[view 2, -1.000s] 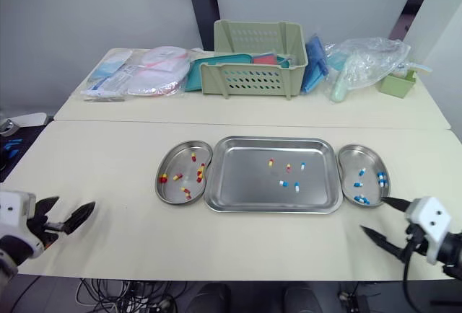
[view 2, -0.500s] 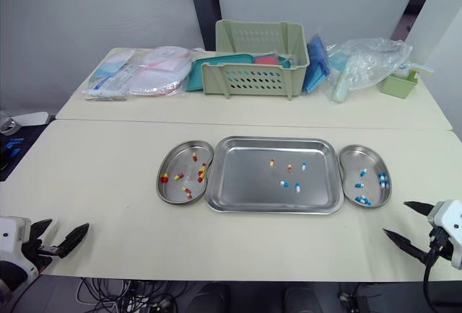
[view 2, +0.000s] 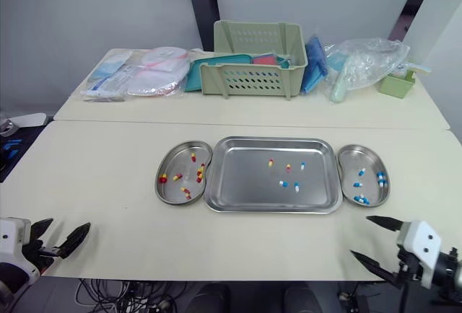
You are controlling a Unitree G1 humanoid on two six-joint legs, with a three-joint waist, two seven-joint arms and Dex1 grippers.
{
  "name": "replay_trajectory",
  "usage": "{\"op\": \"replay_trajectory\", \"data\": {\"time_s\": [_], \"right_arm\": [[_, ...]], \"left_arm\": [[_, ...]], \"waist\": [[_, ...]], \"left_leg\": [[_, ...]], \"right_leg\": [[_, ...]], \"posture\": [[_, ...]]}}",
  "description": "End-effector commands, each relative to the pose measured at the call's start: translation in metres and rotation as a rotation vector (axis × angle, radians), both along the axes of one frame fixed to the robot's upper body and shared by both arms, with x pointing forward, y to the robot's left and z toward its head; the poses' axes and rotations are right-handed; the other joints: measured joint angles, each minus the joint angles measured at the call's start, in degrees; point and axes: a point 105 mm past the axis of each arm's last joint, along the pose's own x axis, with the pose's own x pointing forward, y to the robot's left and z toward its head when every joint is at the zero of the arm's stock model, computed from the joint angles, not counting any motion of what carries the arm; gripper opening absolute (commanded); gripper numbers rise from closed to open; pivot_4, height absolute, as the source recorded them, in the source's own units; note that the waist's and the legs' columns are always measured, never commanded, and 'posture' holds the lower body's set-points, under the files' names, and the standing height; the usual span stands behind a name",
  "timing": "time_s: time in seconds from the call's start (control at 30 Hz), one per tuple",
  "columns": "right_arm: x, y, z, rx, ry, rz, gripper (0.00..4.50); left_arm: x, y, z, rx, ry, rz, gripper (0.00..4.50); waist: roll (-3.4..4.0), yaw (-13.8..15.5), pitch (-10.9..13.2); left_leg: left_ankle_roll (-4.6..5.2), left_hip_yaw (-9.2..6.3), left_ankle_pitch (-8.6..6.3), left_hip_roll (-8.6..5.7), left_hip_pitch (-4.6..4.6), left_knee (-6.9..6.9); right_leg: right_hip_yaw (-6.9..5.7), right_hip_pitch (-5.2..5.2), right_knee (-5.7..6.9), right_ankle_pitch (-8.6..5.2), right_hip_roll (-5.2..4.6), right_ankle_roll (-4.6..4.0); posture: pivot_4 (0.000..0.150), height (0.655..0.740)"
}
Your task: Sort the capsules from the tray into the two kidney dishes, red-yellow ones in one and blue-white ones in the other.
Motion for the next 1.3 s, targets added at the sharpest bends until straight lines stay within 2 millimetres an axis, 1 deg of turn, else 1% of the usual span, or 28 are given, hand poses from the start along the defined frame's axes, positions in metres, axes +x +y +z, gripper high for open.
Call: {"op": "replay_trajectory", "data": {"time_s": [0.03, 0.17, 0.3, 0.4, 0.43, 0.57, 0.7, 0.73, 0.77, 0.83, 0.97, 1.1, 1.13, 1.17, 1.2, 1.27, 1.3], "right_arm": [[0.009, 0.016, 0.008, 0.035, -0.072, 0.009, 4.5], [0.015, 0.024, 0.005, 0.054, -0.094, 0.0, 4.5], [0.018, 0.026, 0.003, 0.065, -0.122, -0.027, 4.5], [0.019, 0.026, 0.003, 0.065, -0.13, -0.034, 4.5], [0.019, 0.026, 0.003, 0.065, -0.135, -0.037, 4.5], [0.019, 0.024, 0.001, 0.057, -0.16, -0.057, 4.5], [0.016, 0.027, -0.001, 0.063, -0.159, -0.059, 4.5], [0.015, 0.028, -0.002, 0.066, -0.159, -0.059, 4.5], [0.015, 0.029, -0.002, 0.07, -0.16, -0.062, 4.5], [0.014, 0.031, -0.001, 0.076, -0.161, -0.064, 4.5], [0.014, 0.034, -0.001, 0.084, -0.162, -0.07, 4.5], [0.015, 0.036, -0.001, 0.092, -0.16, -0.074, 4.5], [0.015, 0.037, 0.0, 0.092, -0.16, -0.074, 4.5], [0.015, 0.037, 0.0, 0.093, -0.16, -0.074, 4.5], [0.015, 0.038, 0.0, 0.093, -0.159, -0.073, 4.5], [0.016, 0.039, 0.001, 0.096, -0.159, -0.073, 4.5], [0.016, 0.04, 0.001, 0.101, -0.158, -0.077, 4.5]], "left_arm": [[-0.002, -0.003, 0.015, 0.027, -0.045, -0.001, 4.49], [-0.004, -0.009, 0.018, 0.042, -0.039, -0.038, 4.49], [-0.004, -0.017, 0.023, 0.066, -0.037, -0.112, 4.49], [0.0, -0.033, 0.03, 0.06, -0.054, -0.206, 4.49], [0.002, -0.04, 0.032, 0.039, -0.057, -0.239, 4.49], [0.018, -0.1, 0.048, -0.042, -0.089, -0.481, 4.49], [0.034, -0.152, 0.064, -0.108, -0.146, -0.654, 4.49], [0.036, -0.17, 0.068, -0.125, -0.145, -0.722, 4.49], [0.039, -0.185, 0.071, -0.137, -0.151, -0.762, 4.49], [0.046, -0.201, 0.071, -0.136, -0.135, -0.785, 4.49], [0.067, -0.228, 0.071, -0.146, -0.134, -0.776, 4.49], [0.082, -0.249, 0.067, -0.157, -0.125, -0.778, 4.49], [0.084, -0.253, 0.066, -0.157, -0.121, -0.78, 4.12], [0.086, -0.259, 0.064, -0.162, -0.113, -0.782, 3.97], [0.09, -0.265, 0.06, -0.153, -0.102, -0.787, 3.67], [0.098, -0.277, 0.057, -0.161, -0.086, -0.784, 2.99], [0.103, -0.282, 0.058, -0.164, -0.087, -0.782, 2.99]], "waist": [[-0.03, 0.1, 0.0], [-0.07, 0.1, 0.0], [-0.07, 0.1, 0.0], [-0.1, 0.1, -0.1], [-0.1, 0.1, -0.1], [-0.09, 0.2, -0.1], [-0.06, 0.2, -0.1], [-0.05, 0.2, -0.1], [-0.05, 0.2, -0.1], [-0.04, 0.2, -0.1], [0.11, -0.1, -0.1], [0.11, 0.1, -0.1], [0.11, 0.1, -0.1], [0.11, 0.1, -0.1], [0.12, 0.1, -0.1], [0.12, 0.2, -0.1], [0.1, 0.2, -0.1]], "left_leg": [[0.0, 0.0, 0.0, -0.01, 0.0, 0.0], [0.0, -0.01, 0.0, -0.02, -0.01, 0.0], [0.0, -0.02, 0.0, -0.02, -0.01, 0.0], [0.0, -0.01, 0.0, -0.02, -0.01, 0.01], [0.0, -0.01, 0.0, -0.02, -0.01, 0.01], [0.0, -0.01, 0.0, -0.02, -0.01, 0.01], [0.0, -0.02, 0.0, -0.02, 0.0, 0.01], [0.0, -0.02, 0.0, -0.02, 0.0, 0.02], [0.0, -0.02, 0.0, -0.03, -0.01, 0.02], [0.0, -0.03, 0.0, -0.03, 0.0, 0.03], [0.0, -0.02, 0.0, -0.03, 0.03, 0.02], [0.0, -0.03, 0.0, -0.05, 0.01, 0.04], [0.0, -0.03, 0.0, -0.05, 0.0, 0.04], [0.0, -0.03, 0.0, -0.05, 0.01, 0.04], [0.0, -0.03, 0.0, -0.05, 0.0, 0.04], [0.0, -0.04, 0.0, -0.07, 0.0, 0.05], [0.0, -0.03, 0.0, -0.09, 0.0, 0.07]], "right_leg": [[0.0, 0.0, 0.0, 0.0, -0.01, 0.0], [-0.01, 0.0, 0.0, 0.0, -0.01, 0.0], [-0.02, 0.0, -0.01, 0.0, 0.0, 0.0], [-0.01, 0.0, -0.01, 0.0, -0.01, 0.0], [-0.01, 0.0, -0.01, 0.0, -0.01, 0.0], [-0.01, 0.01, -0.01, 0.0, -0.01, 0.0], [-0.02, 0.03, 0.0, 0.0, 0.0, -0.01], [-0.01, 0.03, 0.0, 0.0, 0.0, -0.01], [-0.01, 0.03, 0.01, 0.0, -0.01, -0.01], [-0.02, 0.03, 0.01, 0.0, 0.0, -0.01], [0.01, 0.02, 0.03, 0.0, 0.02, -0.01], [0.0, 0.03, 0.02, 0.0, 0.02, 0.0], [0.0, 0.03, 0.02, 0.0, 0.02, 0.0], [0.0, 0.03, 0.02, 0.0, 0.02, -0.01], [0.0, 0.03, 0.02, 0.0, 0.02, 0.0], [0.0, 0.03, 0.02, 0.0, 0.01, 0.0], [-0.01, 0.05, 0.02, 0.0, 0.0, 0.0]], "posture": [[0.15, 0.739], [0.15, 0.739], [0.15, 0.739], [0.15, 0.739], [0.15, 0.739], [0.15, 0.739], [0.15, 0.739], [0.15, 0.739], [0.15, 0.739], [0.15, 0.739], [0.15, 0.739], [0.15, 0.739], [0.15, 0.739], [0.15, 0.739], [0.15, 0.739], [0.15, 0.739], [0.15, 0.739]]}}
